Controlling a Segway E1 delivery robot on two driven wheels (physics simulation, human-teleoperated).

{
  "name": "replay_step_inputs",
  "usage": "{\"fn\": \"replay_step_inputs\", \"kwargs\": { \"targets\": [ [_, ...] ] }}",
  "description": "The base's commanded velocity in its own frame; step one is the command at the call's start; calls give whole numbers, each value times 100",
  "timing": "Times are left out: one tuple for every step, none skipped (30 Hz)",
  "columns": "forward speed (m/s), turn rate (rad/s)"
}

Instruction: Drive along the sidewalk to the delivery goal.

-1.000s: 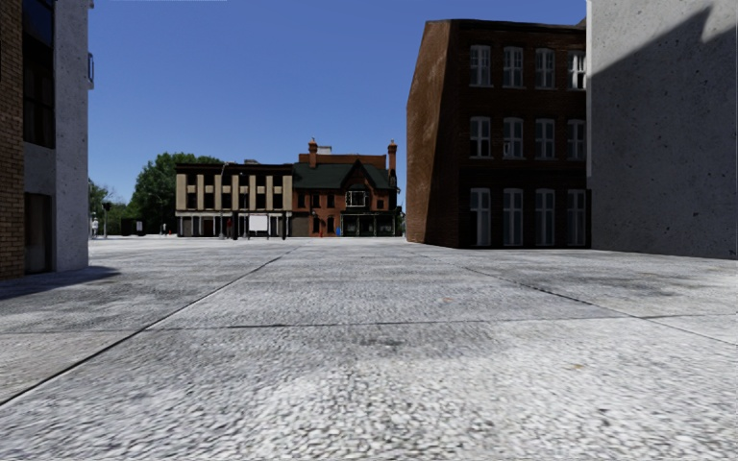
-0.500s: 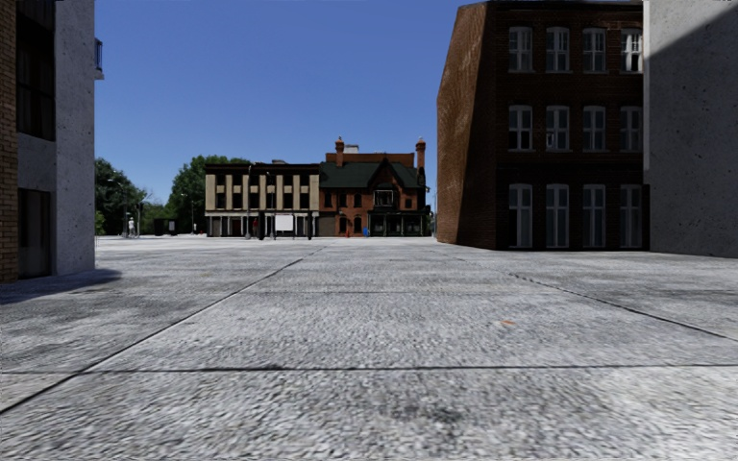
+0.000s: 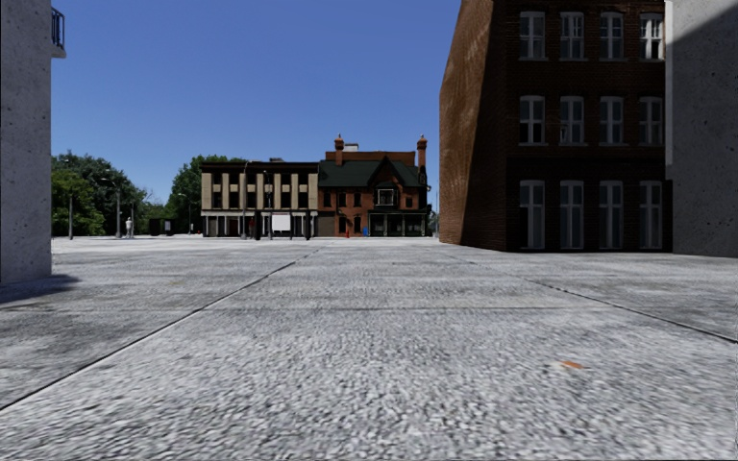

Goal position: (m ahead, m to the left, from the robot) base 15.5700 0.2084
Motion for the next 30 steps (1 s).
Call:
{"fn": "replay_step_inputs", "kwargs": {
  "targets": [
    [200,0],
    [200,0],
    [200,0],
    [200,0],
    [200,0],
    [200,0],
    [200,0],
    [200,0],
    [200,0],
    [200,0],
    [200,0],
    [200,0],
    [200,0],
    [200,0],
    [200,0],
    [200,0],
    [200,0],
    [200,0],
    [200,0],
    [200,0],
    [200,0],
    [200,0],
    [200,0],
    [200,0],
    [200,0],
    [200,0],
    [200,0],
    [200,0],
    [200,0],
    [200,0]
  ]
}}
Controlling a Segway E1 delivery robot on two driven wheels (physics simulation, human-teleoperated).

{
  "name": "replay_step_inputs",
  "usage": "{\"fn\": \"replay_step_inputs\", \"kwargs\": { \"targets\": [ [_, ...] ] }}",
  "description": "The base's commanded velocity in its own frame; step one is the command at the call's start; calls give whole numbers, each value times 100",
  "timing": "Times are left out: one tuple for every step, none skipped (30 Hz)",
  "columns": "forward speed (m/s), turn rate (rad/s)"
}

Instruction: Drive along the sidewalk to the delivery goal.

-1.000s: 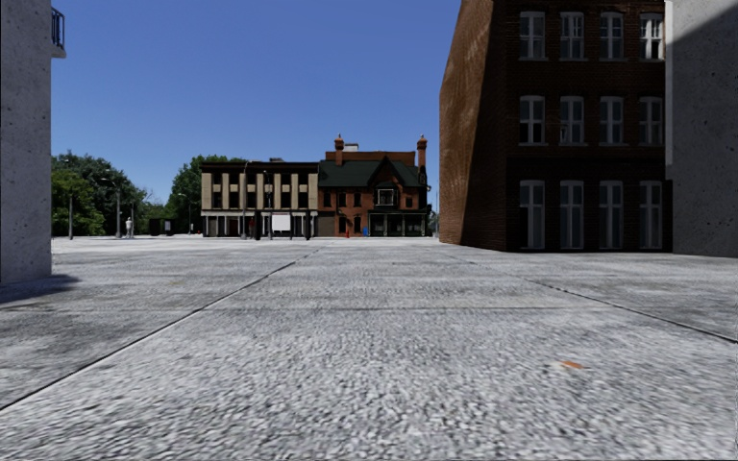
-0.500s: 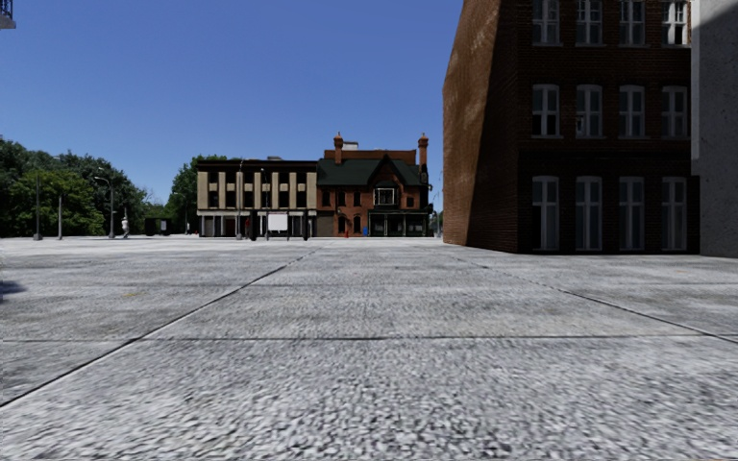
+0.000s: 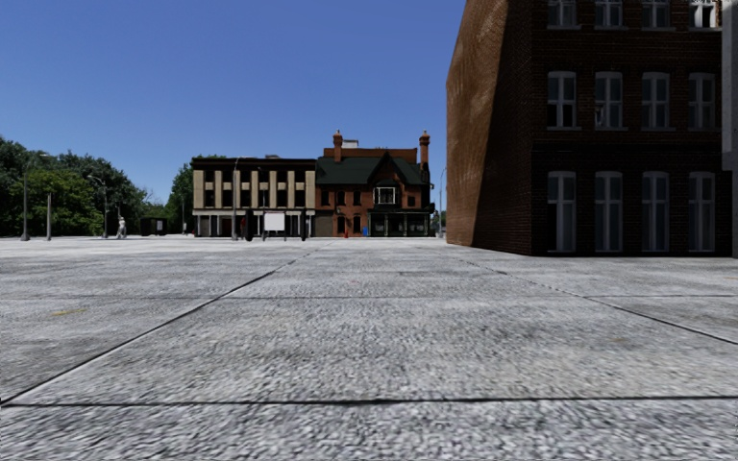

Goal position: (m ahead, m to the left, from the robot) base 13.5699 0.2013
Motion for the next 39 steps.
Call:
{"fn": "replay_step_inputs", "kwargs": {
  "targets": [
    [200,0],
    [200,0],
    [200,0],
    [200,0],
    [200,0],
    [200,0],
    [200,0],
    [200,0],
    [200,0],
    [200,0],
    [200,0],
    [200,0],
    [200,0],
    [200,0],
    [200,0],
    [200,0],
    [200,0],
    [200,0],
    [200,0],
    [200,0],
    [200,0],
    [200,0],
    [200,0],
    [200,0],
    [200,0],
    [200,0],
    [200,0],
    [200,0],
    [200,0],
    [200,0],
    [200,0],
    [200,0],
    [200,0],
    [200,0],
    [200,0],
    [200,0],
    [200,0],
    [200,0],
    [200,0]
  ]
}}
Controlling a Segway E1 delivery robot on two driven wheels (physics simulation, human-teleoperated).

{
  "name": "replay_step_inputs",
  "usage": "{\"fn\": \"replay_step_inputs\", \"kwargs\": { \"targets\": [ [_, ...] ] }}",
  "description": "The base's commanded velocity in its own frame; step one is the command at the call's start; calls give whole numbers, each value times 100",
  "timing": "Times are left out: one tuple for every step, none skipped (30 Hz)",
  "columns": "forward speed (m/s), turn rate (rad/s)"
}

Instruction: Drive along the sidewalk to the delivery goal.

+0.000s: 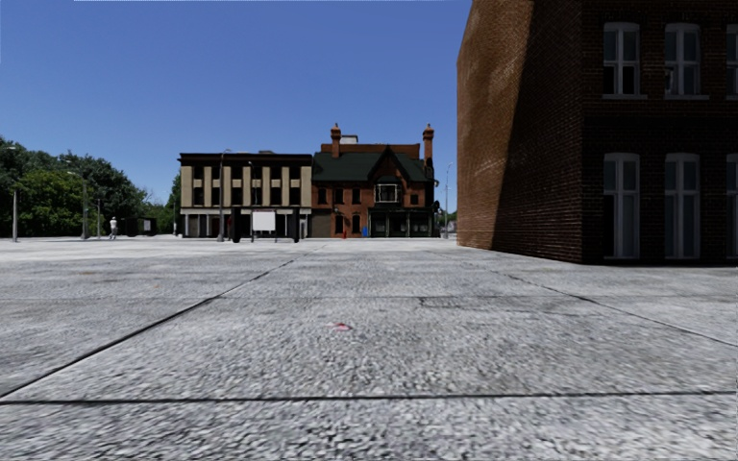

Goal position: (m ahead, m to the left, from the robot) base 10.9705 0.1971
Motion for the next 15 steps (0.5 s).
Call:
{"fn": "replay_step_inputs", "kwargs": {
  "targets": [
    [200,0],
    [200,0],
    [200,0],
    [200,0],
    [200,0],
    [200,0],
    [200,0],
    [200,0],
    [200,0],
    [200,0],
    [200,0],
    [200,0],
    [200,0],
    [200,0],
    [200,0]
  ]
}}
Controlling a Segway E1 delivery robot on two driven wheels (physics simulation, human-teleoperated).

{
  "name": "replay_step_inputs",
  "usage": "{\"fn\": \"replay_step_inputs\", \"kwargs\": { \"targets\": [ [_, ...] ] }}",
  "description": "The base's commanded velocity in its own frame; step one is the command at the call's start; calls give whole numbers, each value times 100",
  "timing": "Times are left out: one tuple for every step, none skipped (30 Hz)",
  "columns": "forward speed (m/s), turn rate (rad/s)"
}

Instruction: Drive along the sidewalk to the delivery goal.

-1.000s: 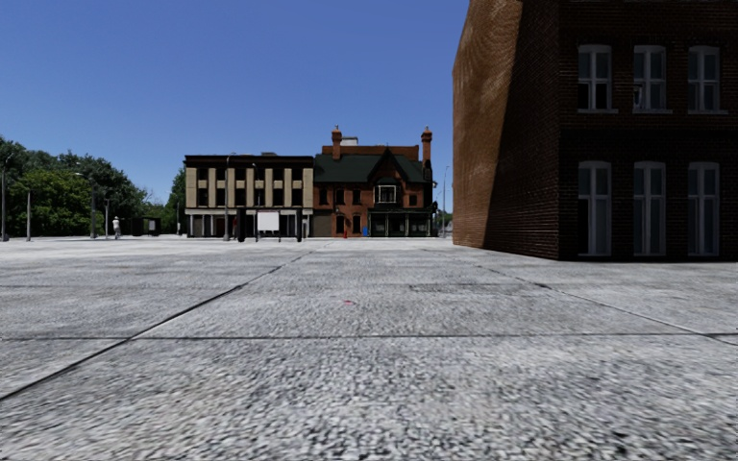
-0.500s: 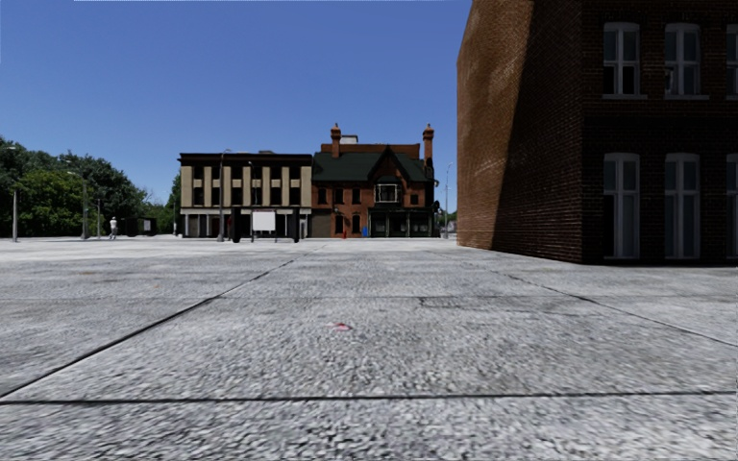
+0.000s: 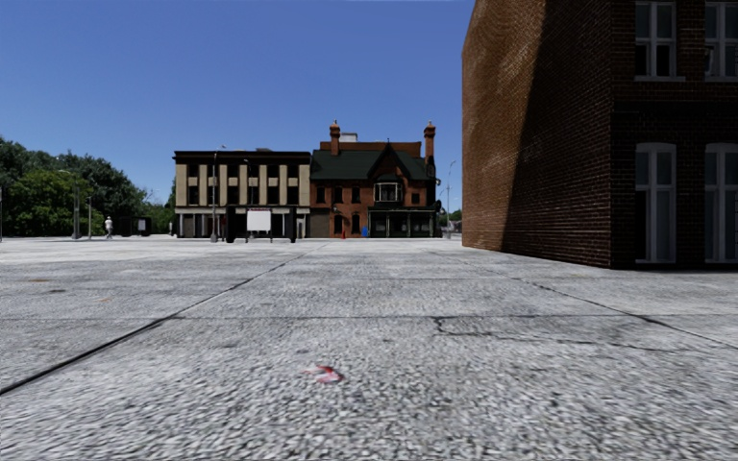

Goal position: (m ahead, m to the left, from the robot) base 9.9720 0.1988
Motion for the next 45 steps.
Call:
{"fn": "replay_step_inputs", "kwargs": {
  "targets": [
    [200,0],
    [200,0],
    [200,0],
    [200,0],
    [200,0],
    [200,0],
    [200,0],
    [200,0],
    [200,0],
    [200,0],
    [200,0],
    [200,0],
    [200,0],
    [200,0],
    [200,0],
    [200,0],
    [200,0],
    [200,0],
    [200,0],
    [200,0],
    [200,0],
    [200,0],
    [200,0],
    [200,0],
    [200,0],
    [200,0],
    [200,0],
    [200,0],
    [200,0],
    [200,0],
    [200,0],
    [200,0],
    [200,0],
    [200,0],
    [200,0],
    [200,0],
    [200,0],
    [200,0],
    [200,0],
    [200,0],
    [200,0],
    [200,0],
    [200,0],
    [200,0],
    [200,0]
  ]
}}
